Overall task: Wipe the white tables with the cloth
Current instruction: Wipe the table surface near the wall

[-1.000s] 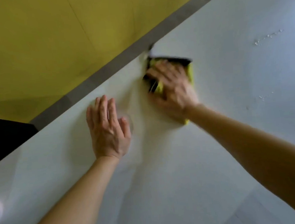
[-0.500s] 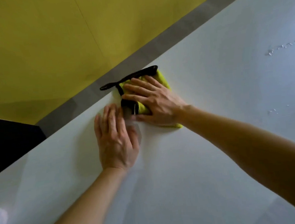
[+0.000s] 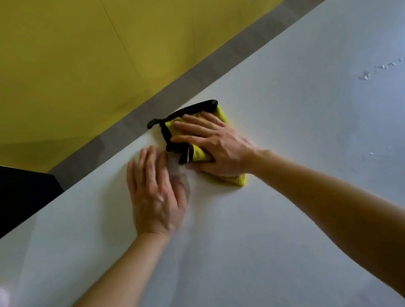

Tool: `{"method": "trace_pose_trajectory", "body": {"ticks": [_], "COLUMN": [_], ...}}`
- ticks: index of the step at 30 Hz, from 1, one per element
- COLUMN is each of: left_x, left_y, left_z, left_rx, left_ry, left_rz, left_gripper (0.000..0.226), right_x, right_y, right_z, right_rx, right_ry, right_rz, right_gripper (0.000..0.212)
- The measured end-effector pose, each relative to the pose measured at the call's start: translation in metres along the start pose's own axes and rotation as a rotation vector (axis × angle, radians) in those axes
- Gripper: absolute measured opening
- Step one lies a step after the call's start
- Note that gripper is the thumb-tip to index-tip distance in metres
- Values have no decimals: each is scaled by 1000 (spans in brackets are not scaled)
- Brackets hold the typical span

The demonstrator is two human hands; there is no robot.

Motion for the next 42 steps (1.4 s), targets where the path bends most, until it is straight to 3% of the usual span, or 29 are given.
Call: {"method": "trace_pose_trajectory", "body": {"ticks": [1, 5, 7, 9, 12, 14, 16, 19, 21, 23, 26, 28, 29, 30, 33, 35, 38, 40, 42], "left_x": [0, 2, 2, 2, 2, 2, 0, 3, 4, 2, -2, -4, -4, -3, 0, 2, 5, 7, 6], "left_y": [0, 2, 0, 0, -1, -1, -1, 0, 1, 1, -1, -2, -3, -3, -2, -1, -4, -4, -2], "left_z": [0, 2, 2, 0, 1, 2, 1, 2, 2, 4, 18, 23, 24, 24, 22, 21, 20, 19, 20], "left_rx": [1, 0, -4, 3, 21, 35, 41, 53, 46, 65, 216, 271, 285, 295, 307, 303, 296, 281, 257], "left_ry": [-4, -1, 7, 2, -6, -30, -45, -50, -45, -61, -102, -142, -150, -148, -127, -104, -95, -97, -107], "left_rz": [7, 16, 10, 8, 3, 0, 25, 20, 19, 19, 17, 23, 30, 34, 40, 41, 11, -3, -16], "left_gripper": [60, 65, 69, 68, 64, 62, 61, 62, 60, 58, 50, 44, 42, 41, 40, 40, 42, 42, 42], "right_x": [-9, -40, -39, -33, -3, 4, -13, -39, -37, -28, 3, 10, 5, -4, -34, -32, -15, 3, 13], "right_y": [-5, -68, -72, -46, -30, -50, -72, -128, -137, -119, -104, -123, -132, -139, -183, -190, -170, -168, -191], "right_z": [35, 219, 224, 165, 17, -15, 50, 187, 196, 126, -43, -81, -55, -10, 152, 169, 49, -65, -112], "right_rx": [82, 843, 960, 838, 332, 92, 224, 809, 954, 866, 338, 64, 65, 176, 821, 986, 790, 465, 226], "right_ry": [12, -12, -16, -23, -50, -37, -10, -42, -31, -10, 16, 20, 8, -8, -80, -80, -21, 19, 45], "right_rz": [39, 90, 102, 131, 74, 10, 67, 124, 146, 199, 112, 27, 56, 97, 173, 193, 222, 160, 69], "right_gripper": [73, 89, 91, 86, 77, 74, 76, 89, 90, 82, 72, 71, 70, 71, 89, 95, 78, 73, 71]}}
Point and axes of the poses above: each hand's wrist, its own y-axis towards the middle knuckle, its own x-axis out of the palm, z = x × y, the point moved 10 cm from there along y, towards the middle knuckle, and after that the axes turned 9 degrees about -y, right-handed, at the moved point
